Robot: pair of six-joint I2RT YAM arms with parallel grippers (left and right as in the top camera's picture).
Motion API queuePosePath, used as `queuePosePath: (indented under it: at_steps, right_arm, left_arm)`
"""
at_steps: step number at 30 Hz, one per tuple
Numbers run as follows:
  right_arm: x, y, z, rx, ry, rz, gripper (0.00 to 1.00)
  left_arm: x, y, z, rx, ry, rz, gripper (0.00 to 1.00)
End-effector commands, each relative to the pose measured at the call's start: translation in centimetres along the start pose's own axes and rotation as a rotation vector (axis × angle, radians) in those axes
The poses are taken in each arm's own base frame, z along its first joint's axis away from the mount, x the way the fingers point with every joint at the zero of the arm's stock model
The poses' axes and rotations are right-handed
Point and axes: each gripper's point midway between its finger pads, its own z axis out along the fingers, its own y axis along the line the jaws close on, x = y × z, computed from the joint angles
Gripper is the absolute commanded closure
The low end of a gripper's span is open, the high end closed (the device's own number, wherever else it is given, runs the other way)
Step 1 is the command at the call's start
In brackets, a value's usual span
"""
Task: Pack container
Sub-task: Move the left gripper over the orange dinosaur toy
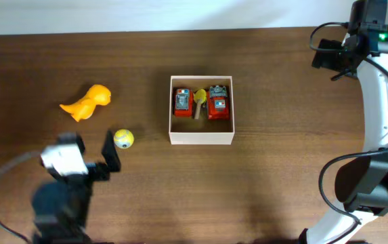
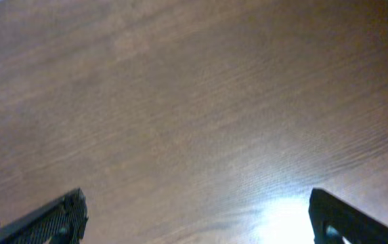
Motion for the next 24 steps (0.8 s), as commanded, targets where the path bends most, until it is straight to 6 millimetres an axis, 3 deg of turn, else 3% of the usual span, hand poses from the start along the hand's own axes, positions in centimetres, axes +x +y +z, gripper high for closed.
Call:
queuePosePath:
  at_steps: [1, 5, 9, 13, 17, 19, 21, 24]
  right_arm:
    - [0.2, -0.3, 0.6, 0.013, 0.011, 0.013, 0.01]
    - [0.2, -0.3, 0.6, 0.013, 0.011, 0.013, 0.01]
    - [0.2, -0.3, 0.6, 0.013, 0.011, 0.013, 0.01]
    - [0.2, -0.3, 0.6, 0.013, 0.011, 0.013, 0.01]
    - [0.2, -0.3, 0.6, 0.013, 0.011, 0.013, 0.01]
    - [0.2, -0.3, 0.6, 0.013, 0.011, 0.013, 0.01]
    - [0.2, -0.3, 0.6, 0.013, 0.011, 0.013, 0.01]
    - [0.2, -0.3, 0.6, 0.013, 0.011, 0.013, 0.01]
  left_arm:
    - [-2.6, 0.6, 2.0, -0.038, 0.159, 0.067, 0.01]
    - [-2.9, 0.9, 4.7, -0.053, 0.440, 0.063, 0.01]
    - [-2.2, 0.6, 7.5, -0.039, 0.572, 0.055, 0.01]
    - [1.0, -2.7, 9.0, 0.158, 0.713, -0.023, 0.01]
    - [3.3, -4.4, 10.4, 0.259, 0.802, -0.079, 0.01]
    - [4.6, -4.4, 11.3, 0.257, 0.844, -0.083, 0.01]
    - [6.5, -3.3, 12.9, 0.187, 0.894, -0.072, 0.11]
    - [8.2, -1.3, 15.3, 0.026, 0.913, -0.150, 0.11]
